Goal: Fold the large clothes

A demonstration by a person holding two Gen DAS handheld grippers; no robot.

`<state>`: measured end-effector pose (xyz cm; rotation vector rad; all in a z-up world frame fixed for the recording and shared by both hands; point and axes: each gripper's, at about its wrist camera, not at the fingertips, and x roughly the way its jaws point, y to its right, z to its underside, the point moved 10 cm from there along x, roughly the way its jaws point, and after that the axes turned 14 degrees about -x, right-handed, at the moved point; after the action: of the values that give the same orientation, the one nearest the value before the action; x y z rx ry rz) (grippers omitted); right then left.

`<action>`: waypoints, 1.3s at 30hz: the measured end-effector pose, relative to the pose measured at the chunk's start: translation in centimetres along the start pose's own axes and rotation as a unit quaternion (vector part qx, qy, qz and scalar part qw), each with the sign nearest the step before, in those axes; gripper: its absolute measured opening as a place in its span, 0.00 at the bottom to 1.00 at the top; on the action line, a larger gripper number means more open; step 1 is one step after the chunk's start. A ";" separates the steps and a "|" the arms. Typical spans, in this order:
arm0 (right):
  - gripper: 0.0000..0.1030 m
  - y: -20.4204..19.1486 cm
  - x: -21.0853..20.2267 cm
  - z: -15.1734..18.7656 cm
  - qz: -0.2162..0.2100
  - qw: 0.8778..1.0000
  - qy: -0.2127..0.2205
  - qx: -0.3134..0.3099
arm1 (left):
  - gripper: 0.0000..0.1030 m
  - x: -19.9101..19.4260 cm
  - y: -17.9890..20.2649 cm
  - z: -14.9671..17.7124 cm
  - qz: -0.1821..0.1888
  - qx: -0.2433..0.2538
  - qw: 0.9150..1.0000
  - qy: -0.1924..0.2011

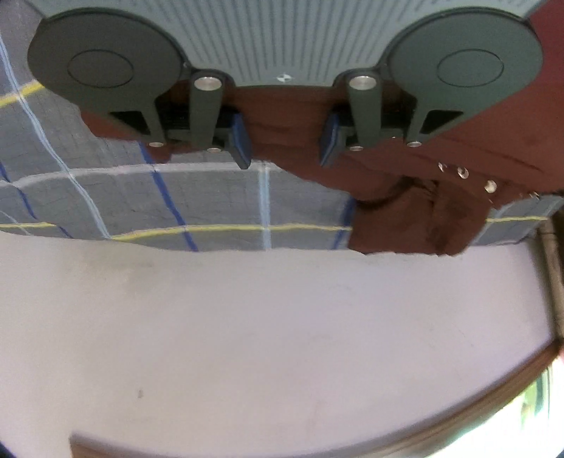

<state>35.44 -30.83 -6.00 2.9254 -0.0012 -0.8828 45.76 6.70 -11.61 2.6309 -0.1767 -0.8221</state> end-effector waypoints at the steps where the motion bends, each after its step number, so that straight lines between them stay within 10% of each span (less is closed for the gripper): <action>1: 0.40 0.1 -0.1 0.5 -0.002 1.000 -0.001 0.008 | 0.46 0.0 0.1 0.0 -0.003 0.003 1.000 0.001; 39: 0.41 0.3 2.8 1.4 0.047 0.998 -0.039 -0.013 | 0.48 -0.1 0.2 0.2 -0.067 0.054 0.996 0.023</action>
<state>36.97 -31.30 -8.66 2.8382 -0.1299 -0.9744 45.56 6.50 -11.59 2.7856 -0.0324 -0.8158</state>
